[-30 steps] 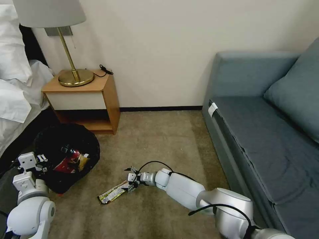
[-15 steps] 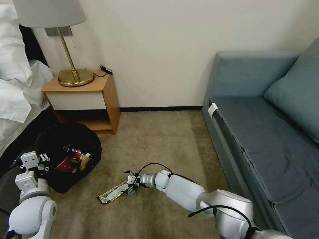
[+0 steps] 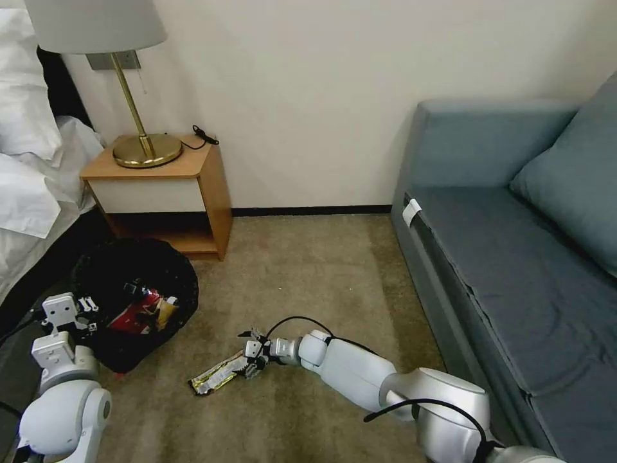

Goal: Pick up the trash bin, then pick up the garbage on the floor and place it into the trash bin.

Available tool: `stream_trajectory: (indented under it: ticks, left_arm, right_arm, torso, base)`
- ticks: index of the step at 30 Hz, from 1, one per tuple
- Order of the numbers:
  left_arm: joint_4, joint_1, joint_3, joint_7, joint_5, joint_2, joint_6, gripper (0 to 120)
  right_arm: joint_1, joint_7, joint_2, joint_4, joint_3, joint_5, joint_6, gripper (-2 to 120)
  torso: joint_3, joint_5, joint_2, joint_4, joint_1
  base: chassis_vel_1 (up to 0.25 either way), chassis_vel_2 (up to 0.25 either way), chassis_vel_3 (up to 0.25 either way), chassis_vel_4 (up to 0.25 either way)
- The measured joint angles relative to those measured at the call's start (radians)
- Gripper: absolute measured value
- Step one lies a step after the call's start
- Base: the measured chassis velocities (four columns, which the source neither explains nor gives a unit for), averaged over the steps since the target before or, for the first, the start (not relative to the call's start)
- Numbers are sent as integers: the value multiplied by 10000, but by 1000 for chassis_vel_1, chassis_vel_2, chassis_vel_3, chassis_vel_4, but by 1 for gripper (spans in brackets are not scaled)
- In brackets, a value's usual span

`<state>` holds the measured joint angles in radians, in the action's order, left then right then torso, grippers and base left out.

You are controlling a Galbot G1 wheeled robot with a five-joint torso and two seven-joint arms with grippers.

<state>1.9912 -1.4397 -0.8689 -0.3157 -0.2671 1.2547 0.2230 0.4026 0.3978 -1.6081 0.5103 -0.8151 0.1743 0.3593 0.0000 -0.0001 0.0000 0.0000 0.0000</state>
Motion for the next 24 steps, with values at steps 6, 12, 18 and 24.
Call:
stream_trajectory:
  ticks: [6,12,18,24]
  left_arm:
    - [-10,20,-70,0,-59,-115,5,4]
    - [-10,46,-57,0,-61,-111,36,4]
    - [-10,94,-18,12,-28,-98,56,4]
    - [-9,93,8,18,-7,-84,66,4]
  right_arm:
    - [0,10,0,-15,2,12,3,100]
    - [19,13,0,-24,8,12,6,100]
    - [55,13,1,77,-53,8,5,100]
    - [103,9,1,188,-211,121,-27,100]
  torso:
    - [0,0,0,-1,0]
    - [0,1,0,0,0]
    - [0,0,0,-2,0]
    - [0,0,0,0,0]
  base:
    - [0,0,0,0]
    - [-60,56,48,-56]
    - [-58,67,50,-81]
    - [18,99,4,-113]
